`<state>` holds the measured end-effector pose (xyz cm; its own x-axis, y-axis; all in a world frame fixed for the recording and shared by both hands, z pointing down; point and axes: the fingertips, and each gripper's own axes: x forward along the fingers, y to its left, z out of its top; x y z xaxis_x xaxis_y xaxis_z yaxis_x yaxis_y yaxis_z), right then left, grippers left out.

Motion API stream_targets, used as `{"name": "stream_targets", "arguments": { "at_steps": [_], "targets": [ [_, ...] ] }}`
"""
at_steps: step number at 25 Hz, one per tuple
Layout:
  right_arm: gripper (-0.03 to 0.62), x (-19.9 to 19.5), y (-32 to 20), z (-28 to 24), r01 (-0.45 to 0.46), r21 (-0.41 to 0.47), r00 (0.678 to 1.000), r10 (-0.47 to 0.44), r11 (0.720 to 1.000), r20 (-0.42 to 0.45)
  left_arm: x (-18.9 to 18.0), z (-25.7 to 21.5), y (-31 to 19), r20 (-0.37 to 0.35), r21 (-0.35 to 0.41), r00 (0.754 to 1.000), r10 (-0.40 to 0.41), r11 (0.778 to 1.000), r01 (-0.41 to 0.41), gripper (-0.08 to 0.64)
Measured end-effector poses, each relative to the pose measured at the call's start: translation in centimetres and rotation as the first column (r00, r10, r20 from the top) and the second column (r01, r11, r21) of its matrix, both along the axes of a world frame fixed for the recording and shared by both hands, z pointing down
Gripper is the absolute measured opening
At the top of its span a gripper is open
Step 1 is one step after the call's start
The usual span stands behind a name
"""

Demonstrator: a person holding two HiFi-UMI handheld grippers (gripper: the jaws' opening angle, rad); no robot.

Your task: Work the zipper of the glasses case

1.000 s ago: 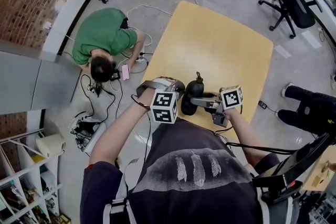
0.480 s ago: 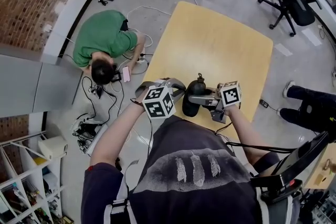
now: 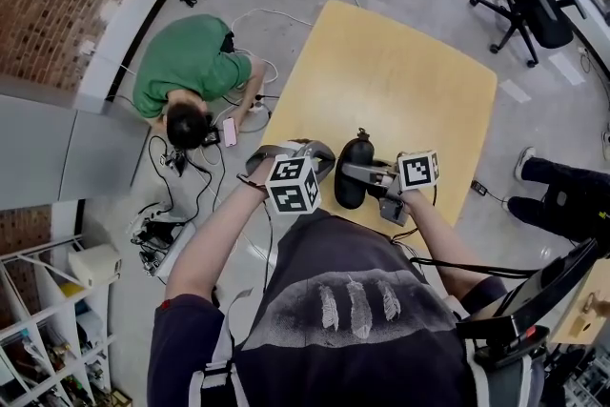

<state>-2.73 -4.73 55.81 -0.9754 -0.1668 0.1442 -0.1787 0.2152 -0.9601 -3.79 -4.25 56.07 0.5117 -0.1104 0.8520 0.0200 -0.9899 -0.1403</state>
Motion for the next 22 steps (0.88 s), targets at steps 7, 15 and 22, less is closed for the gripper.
{"name": "stream_targets", "arguments": {
  "at_steps": [7,15,22],
  "targets": [
    [0.261,0.6,-0.9,0.0,-0.070,-0.045,0.998,0.070,0.997,0.001,0.0,0.6,1.0,0.031,-0.023,0.999,0.013,1.000,-0.012,0.000],
    [0.261,1.5,-2.9,0.2,-0.178,-0.093,0.984,0.180,0.980,0.011,-0.8,1.3,3.0,0.007,-0.089,0.999,-0.039,0.995,0.039,0.000],
    [0.262,2.0,-4.1,0.5,-0.276,-0.164,0.960,0.279,0.947,-0.005,-0.9,1.9,3.5,-0.048,-0.166,0.984,-0.173,0.973,0.163,0.000]
  ]
}}
